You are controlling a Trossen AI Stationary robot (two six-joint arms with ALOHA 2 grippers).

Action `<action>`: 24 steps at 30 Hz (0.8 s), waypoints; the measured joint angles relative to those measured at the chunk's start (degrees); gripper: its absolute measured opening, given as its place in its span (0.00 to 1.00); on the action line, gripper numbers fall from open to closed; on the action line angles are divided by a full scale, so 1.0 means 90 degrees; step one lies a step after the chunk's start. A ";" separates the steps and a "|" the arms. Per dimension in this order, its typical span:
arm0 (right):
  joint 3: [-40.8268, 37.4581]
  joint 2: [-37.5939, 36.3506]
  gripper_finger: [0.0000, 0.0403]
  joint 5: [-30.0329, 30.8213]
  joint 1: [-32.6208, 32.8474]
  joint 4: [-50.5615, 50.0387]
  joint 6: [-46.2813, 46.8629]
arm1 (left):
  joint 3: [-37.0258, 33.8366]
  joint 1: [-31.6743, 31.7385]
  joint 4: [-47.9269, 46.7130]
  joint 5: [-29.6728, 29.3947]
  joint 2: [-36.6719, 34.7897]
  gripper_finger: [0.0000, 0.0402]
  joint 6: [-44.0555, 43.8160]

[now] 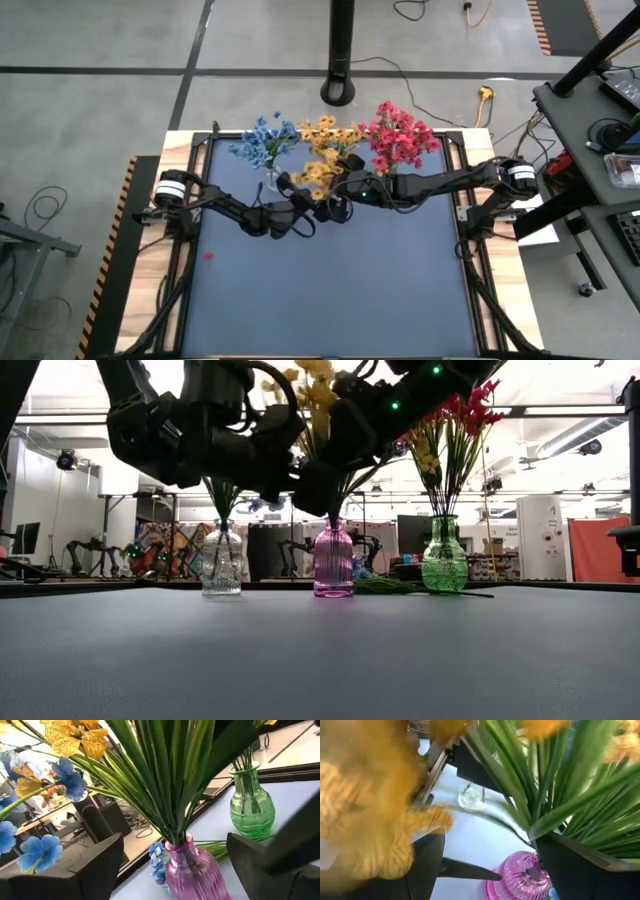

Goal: Sort flowers into vase by color
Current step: Put the yellow flowers into the violet vase

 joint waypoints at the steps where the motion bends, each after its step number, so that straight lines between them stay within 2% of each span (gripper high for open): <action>1: 0.0000 0.0000 0.76 0.0000 0.0006 0.0002 0.0002 | 0.0000 0.0022 0.0042 0.0004 0.0000 0.83 0.0035; 6: 0.0000 -0.0040 0.76 0.0025 0.0040 0.0005 -0.0034 | 0.0000 0.0325 0.0057 0.0512 0.0000 0.83 0.0072; 24: 0.0002 -0.0255 0.76 -0.0199 0.0083 -0.0460 0.0503 | 0.0197 0.0538 0.0038 0.0428 0.0002 0.83 0.0081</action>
